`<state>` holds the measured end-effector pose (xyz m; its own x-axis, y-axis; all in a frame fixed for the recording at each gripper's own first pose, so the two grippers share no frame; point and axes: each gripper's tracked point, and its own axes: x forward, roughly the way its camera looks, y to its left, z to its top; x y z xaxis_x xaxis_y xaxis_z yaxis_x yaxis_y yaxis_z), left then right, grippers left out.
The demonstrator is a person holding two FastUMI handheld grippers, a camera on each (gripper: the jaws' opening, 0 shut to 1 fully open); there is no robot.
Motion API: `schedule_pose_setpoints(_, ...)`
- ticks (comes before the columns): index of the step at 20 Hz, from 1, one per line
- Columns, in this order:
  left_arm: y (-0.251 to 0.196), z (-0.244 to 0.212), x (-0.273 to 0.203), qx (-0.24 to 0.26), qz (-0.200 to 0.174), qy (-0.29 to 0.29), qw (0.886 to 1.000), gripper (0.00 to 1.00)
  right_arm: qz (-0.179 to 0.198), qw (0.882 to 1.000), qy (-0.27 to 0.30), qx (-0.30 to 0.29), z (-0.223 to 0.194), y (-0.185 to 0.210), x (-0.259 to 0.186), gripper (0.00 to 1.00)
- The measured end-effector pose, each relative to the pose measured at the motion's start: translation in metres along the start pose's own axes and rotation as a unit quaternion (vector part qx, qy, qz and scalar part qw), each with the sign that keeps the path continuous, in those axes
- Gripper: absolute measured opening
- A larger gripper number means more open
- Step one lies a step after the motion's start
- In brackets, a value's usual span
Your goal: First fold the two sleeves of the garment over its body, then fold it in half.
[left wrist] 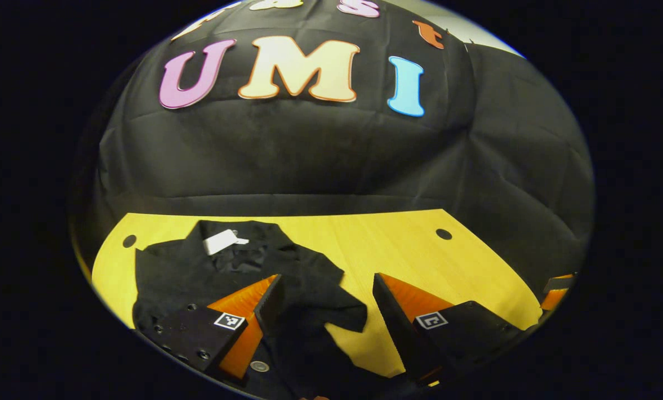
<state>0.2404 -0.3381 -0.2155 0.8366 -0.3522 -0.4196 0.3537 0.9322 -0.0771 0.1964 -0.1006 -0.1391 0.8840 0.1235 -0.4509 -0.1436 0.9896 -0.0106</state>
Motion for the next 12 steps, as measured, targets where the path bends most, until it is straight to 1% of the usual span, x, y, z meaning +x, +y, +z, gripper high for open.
schedule_pose_setpoints(5, 0.06, 0.004, -0.046, -0.014, 0.044, -0.019, 0.999, 0.95, 0.023, 0.999, 0.007, -0.029, -0.014, 0.043, -0.004, 0.98)
schedule_pose_setpoints(8, 0.096, -0.012, -0.078, -0.027, 0.073, -0.019, 0.997, 0.95, 0.026, 0.998, 0.01, -0.048, -0.029, 0.064, -0.007, 0.98)
schedule_pose_setpoints(9, 0.108, -0.019, -0.089, -0.031, 0.079, -0.018, 0.996, 0.95, 0.027, 0.998, 0.012, -0.05, -0.037, 0.072, -0.008, 0.98)
schedule_pose_setpoints(12, 0.136, -0.052, -0.124, -0.04, 0.089, 0.006, 0.995, 0.95, 0.04, 0.998, 0.032, -0.045, -0.069, 0.096, -0.01, 0.98)
